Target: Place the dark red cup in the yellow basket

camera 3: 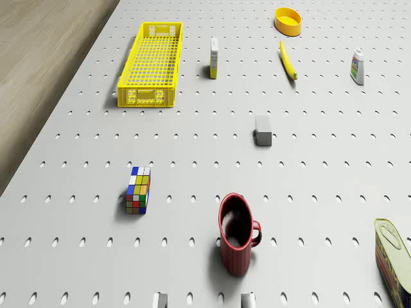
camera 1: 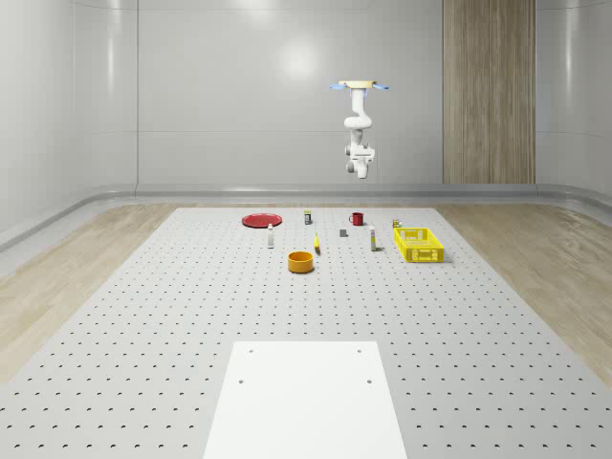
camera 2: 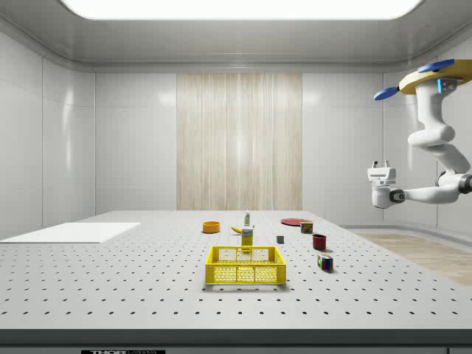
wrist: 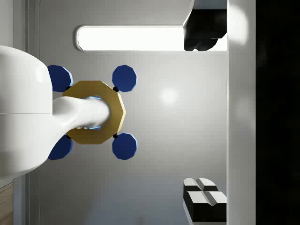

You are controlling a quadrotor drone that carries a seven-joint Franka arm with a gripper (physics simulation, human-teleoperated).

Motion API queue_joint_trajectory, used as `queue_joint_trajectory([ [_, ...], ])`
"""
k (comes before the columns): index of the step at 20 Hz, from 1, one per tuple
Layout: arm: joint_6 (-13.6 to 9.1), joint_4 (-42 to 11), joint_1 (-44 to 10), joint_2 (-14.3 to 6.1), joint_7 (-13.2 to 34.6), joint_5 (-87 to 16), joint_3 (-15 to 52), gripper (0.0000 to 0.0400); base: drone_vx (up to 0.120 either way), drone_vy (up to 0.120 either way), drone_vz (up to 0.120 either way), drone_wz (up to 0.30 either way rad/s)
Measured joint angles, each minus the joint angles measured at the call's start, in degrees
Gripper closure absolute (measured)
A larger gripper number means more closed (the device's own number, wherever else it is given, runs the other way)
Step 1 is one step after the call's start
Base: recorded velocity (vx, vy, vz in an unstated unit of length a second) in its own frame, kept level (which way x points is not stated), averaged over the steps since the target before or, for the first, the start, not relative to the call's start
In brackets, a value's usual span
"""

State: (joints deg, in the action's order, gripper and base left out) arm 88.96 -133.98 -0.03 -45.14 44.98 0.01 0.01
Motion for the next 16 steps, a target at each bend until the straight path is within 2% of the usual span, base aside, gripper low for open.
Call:
queue_joint_trajectory([
  [4, -3.9, 4.8, -0.1, 0.7, -0.1, 0.0, 0.1, 0.0000, 0.000, 0.000, 0.000, 0.000],
  [6, -5.6, 7.3, -0.2, 1.4, -0.1, 0.1, 0.1, 0.0000, 0.120, 0.000, 0.000, 0.000],
  [9, -7.7, 10.8, -0.2, 2.7, -0.1, 0.1, 0.1, 0.0000, 0.107, -0.120, 0.000, 0.000],
  [16, -10.4, 15.6, -0.3, 4.5, -0.1, 0.1, 0.2, 0.0000, 0.109, 0.000, 0.000, 0.000],
])
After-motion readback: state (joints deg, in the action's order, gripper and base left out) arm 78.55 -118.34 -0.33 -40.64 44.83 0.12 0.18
